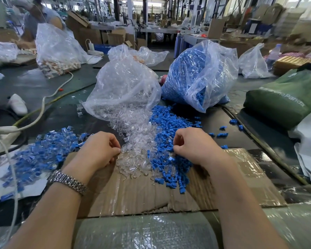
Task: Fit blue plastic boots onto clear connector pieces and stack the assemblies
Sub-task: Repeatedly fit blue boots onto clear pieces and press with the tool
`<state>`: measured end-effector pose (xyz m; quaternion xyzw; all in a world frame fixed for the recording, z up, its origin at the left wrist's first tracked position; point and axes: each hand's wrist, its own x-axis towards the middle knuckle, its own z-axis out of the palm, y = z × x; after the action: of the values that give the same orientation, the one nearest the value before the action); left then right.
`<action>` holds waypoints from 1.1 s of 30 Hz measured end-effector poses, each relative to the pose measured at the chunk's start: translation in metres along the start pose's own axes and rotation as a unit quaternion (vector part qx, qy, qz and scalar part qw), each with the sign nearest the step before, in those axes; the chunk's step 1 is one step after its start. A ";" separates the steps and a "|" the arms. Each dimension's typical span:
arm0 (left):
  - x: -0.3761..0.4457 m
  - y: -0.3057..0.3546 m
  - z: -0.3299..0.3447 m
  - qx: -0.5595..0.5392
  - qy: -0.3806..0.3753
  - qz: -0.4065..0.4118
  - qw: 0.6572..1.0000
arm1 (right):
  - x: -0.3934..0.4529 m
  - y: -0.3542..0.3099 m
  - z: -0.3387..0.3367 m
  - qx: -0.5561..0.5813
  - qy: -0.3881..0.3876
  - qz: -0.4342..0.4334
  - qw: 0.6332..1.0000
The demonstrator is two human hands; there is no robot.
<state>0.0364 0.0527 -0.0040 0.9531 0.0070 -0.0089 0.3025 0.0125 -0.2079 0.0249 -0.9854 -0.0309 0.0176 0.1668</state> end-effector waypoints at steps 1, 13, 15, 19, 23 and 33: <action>0.000 0.000 0.000 0.001 -0.002 0.000 1.000 | 0.000 0.001 0.000 0.011 0.012 0.000 1.000; -0.006 0.012 -0.017 -0.502 -0.068 -0.045 0.861 | -0.002 -0.004 -0.004 0.239 0.094 -0.035 0.966; -0.007 0.016 -0.014 -0.571 -0.102 -0.043 0.813 | -0.002 -0.008 -0.004 0.291 0.099 -0.048 0.950; -0.007 0.022 -0.004 -0.590 -0.114 -0.028 0.799 | -0.002 -0.013 -0.003 0.385 0.090 -0.072 0.915; -0.006 0.025 -0.001 -0.575 -0.102 -0.009 0.812 | -0.002 -0.020 -0.001 0.459 0.068 -0.099 0.880; -0.015 0.039 0.006 -0.690 -0.170 -0.040 0.702 | -0.004 -0.027 0.002 0.417 0.102 -0.163 0.888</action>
<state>0.0221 0.0175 0.0135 0.4588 -0.0017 -0.1753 0.8711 0.0068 -0.1816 0.0318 -0.8023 -0.1639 -0.0995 0.5652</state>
